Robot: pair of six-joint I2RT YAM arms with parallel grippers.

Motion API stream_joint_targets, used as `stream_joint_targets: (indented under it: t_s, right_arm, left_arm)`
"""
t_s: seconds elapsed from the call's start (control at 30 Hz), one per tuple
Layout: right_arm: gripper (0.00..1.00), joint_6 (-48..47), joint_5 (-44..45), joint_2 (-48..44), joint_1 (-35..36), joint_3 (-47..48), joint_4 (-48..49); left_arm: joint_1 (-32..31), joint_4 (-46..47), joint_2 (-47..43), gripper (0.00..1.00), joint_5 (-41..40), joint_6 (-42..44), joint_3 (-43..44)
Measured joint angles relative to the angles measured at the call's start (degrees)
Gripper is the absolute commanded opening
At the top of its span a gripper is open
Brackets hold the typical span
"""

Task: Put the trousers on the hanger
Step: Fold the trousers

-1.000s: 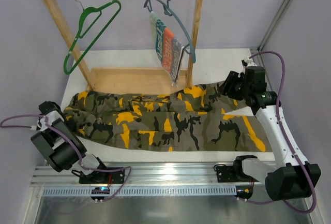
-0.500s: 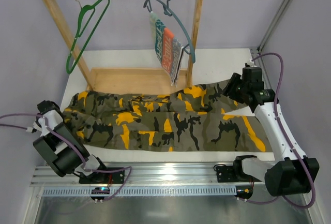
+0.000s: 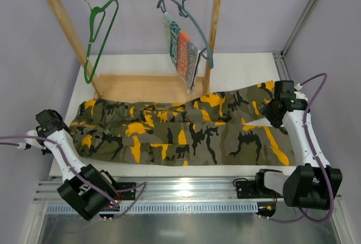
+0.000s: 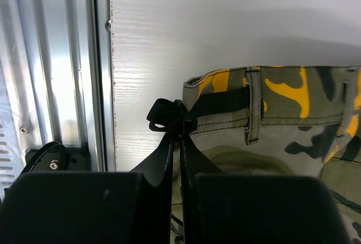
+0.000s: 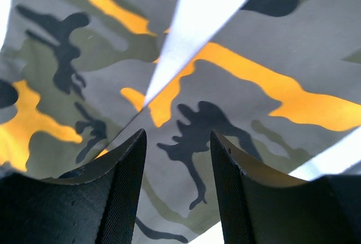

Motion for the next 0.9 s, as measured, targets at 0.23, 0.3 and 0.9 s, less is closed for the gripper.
stream_joint_targets:
  t_s: [0.23,0.3,0.9]
  right_arm:
    - [0.48,1.6,2.6,-0.1,-5.6,0.0,-2.9]
    - [0.46,1.5,2.3,0.4,-6.3,-0.1,-2.5]
    - [0.53,3.4,1.9,9.9,-33.5,-4.3,-1.0]
  left_arm:
    - [0.6,-4.9,2.1,0.00,-3.3,-0.8,4.7]
    - [1.6,-6.1,2.7,0.00,-4.3,-1.6,5.1]
    - [3.1,-8.5,4.4,0.01,-3.2,-7.0,9.1]
